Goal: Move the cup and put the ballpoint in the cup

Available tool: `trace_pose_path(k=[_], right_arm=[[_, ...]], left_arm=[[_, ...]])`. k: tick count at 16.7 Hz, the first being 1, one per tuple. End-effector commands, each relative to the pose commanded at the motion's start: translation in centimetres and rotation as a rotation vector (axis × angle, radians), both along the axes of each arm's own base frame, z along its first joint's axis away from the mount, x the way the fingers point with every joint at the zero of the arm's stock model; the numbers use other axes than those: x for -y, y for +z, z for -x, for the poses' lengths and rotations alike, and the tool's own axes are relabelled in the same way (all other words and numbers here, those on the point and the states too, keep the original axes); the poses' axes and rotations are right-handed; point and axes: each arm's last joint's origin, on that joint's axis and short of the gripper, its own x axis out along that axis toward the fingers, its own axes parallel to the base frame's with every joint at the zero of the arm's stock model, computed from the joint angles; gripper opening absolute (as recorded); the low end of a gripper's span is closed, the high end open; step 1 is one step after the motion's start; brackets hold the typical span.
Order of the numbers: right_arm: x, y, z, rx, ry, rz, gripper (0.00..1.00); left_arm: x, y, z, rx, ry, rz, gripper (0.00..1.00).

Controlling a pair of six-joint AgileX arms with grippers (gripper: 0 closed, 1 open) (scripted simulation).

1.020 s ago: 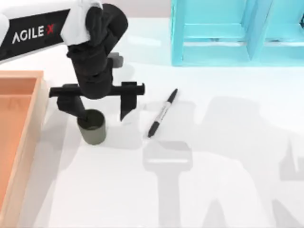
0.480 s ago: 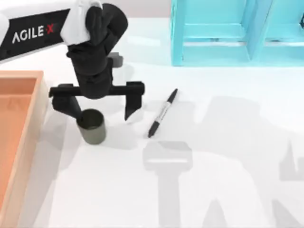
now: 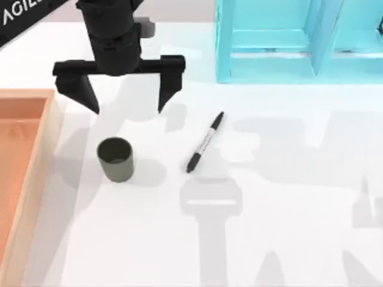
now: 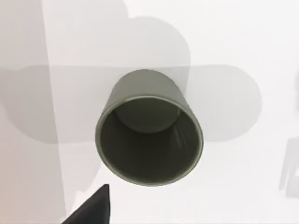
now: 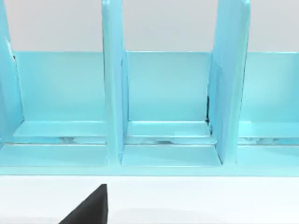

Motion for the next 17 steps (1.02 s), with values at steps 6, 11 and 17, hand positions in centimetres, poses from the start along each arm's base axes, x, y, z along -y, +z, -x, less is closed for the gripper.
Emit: trace_pose_path(k=[6,11,17], right_arm=[[0.0,0.0,0.0,0.000,0.000,0.000,1.00],[0.0,0.0,0.0,0.000,0.000,0.000,1.00],[0.0,0.0,0.0,0.000,0.000,0.000,1.00]], left_arm=[[-0.7,6.7,1.2,0.004,-0.001,0.002,1.00],[-0.9,7.1,1.3,0.008,0.002,0.004,1.00],[6.3,1.2,0.0,0.069,-0.208,-0.094,1.00]])
